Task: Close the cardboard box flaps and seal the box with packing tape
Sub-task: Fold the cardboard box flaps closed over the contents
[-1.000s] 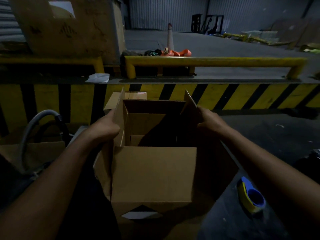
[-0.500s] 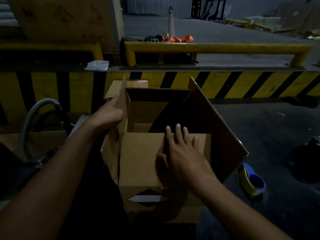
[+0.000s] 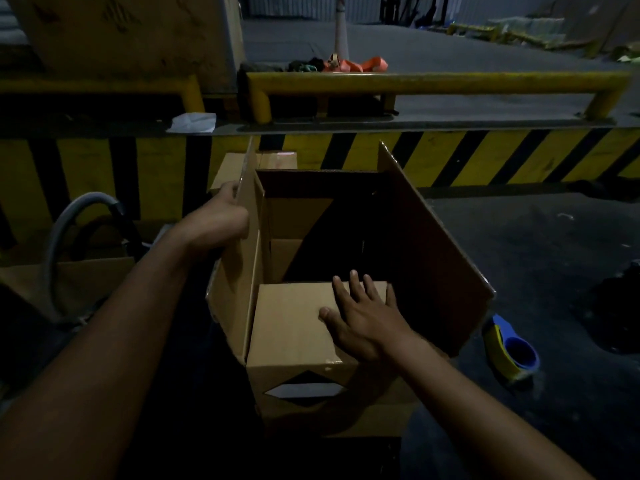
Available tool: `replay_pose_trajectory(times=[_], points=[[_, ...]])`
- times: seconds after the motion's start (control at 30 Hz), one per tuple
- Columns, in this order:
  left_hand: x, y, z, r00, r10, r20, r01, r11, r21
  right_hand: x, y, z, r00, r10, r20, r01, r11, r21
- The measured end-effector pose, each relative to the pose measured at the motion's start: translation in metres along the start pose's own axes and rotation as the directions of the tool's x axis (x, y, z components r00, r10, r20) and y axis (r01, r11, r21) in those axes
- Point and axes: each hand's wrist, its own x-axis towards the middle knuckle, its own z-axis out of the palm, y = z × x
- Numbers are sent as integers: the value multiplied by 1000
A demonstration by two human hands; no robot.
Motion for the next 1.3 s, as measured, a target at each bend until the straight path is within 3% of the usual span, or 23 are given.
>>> replay_pose_trajectory(times=[0.23, 0.37, 0.47, 0.53, 0.6, 0.77, 0.93, 1.17, 1.3], points=[[8, 11, 7, 998, -25, -64, 23, 999, -23, 9, -3, 2, 998, 9, 67, -12, 999, 43], [11, 11, 16, 994, 9, -112, -20, 995, -99, 32, -11, -18, 997, 24, 68, -34, 988, 152], [13, 10, 15, 997, 27, -71, -37, 989, -140, 69, -14, -53, 993, 33, -110, -2, 963, 271], [16, 8, 9, 1000, 20, -4, -20, 991, -136, 101, -13, -80, 947, 32, -320, 60, 960, 274], [18, 6, 2, 998, 8, 65, 0, 993, -114, 137, -10, -104, 902, 38, -430, 82, 963, 258], [22, 0, -3, 997, 11, 80, -2, 994, -113, 206, 6, -118, 963, 53, -264, -44, 998, 40], [26, -6, 1, 997, 30, 74, -17, 985, -170, 213, 6, -103, 970, 39, -241, -66, 992, -106], [26, -6, 5, 997, 53, 62, -43, 986, -161, 224, 19, -59, 993, 60, 104, -61, 998, 6], [26, -5, 5, 998, 41, 53, -32, 986, -162, 225, 16, -46, 980, 108, 170, -115, 993, 26]])
